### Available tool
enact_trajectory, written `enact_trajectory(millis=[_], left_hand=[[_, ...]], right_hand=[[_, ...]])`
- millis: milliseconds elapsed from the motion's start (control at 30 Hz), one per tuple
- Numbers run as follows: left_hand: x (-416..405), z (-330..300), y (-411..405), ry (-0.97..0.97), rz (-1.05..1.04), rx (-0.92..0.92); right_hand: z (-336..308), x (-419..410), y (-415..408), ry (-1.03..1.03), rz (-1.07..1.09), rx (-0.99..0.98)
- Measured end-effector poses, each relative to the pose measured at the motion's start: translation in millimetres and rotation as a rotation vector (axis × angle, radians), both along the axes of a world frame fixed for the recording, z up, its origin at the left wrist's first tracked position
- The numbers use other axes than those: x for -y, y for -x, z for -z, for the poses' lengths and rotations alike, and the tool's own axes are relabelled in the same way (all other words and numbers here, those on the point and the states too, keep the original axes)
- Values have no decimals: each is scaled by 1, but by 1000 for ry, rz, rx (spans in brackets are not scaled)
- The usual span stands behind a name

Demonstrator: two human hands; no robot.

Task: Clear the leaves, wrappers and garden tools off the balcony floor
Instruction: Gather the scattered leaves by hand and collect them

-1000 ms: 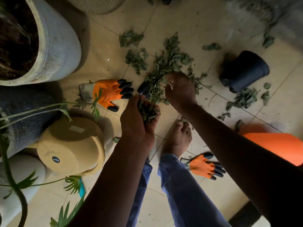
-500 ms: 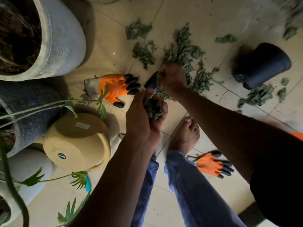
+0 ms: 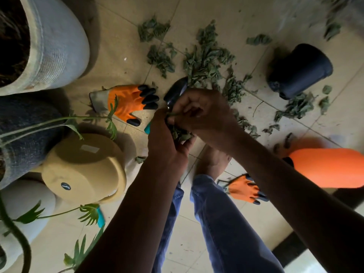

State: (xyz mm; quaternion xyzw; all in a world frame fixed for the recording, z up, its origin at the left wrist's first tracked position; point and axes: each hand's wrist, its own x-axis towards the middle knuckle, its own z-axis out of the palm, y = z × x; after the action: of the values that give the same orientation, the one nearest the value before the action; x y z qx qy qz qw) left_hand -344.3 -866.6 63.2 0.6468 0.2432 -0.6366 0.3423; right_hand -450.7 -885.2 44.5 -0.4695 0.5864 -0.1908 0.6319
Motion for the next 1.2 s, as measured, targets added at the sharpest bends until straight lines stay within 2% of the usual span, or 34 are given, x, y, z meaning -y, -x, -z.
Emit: enact_trajectory(millis=[67, 167, 267, 333, 367, 500, 600, 700, 867, 967, 1100, 1200], left_hand=[[-1, 0, 0, 29, 25, -27], [0, 1, -5, 75, 15, -55], [0, 3, -11, 25, -34, -8], [0, 4, -17, -52, -71, 6], [-1, 4, -20, -72, -81, 7], [-4, 8, -27, -89, -52, 10], [-7, 11, -33, -81, -46, -12], [-8, 10, -40, -80, -47, -25], [-10, 8, -48, -65, -101, -57], [-12, 8, -48, -31, -90, -70], [-17, 7, -46, -2, -72, -68], [-21, 6, -47, 12, -77, -47]], right_hand=[[-7, -6, -1, 187, -121, -113], [-9, -12, -3, 417, -208, -92], [4, -18, 0, 406, -76, -39], [29, -19, 5, 347, 51, -183], [46, -19, 7, 319, 48, -303], [118, -20, 9, 209, -346, -656], [152, -26, -8, 254, -579, -740], [168, -29, -28, 309, -673, -807], [178, -37, -37, 263, -519, -795], [171, -40, -33, 120, -267, -669], [123, -26, -22, -21, 74, -413], [64, -16, -15, -129, 339, -98]])
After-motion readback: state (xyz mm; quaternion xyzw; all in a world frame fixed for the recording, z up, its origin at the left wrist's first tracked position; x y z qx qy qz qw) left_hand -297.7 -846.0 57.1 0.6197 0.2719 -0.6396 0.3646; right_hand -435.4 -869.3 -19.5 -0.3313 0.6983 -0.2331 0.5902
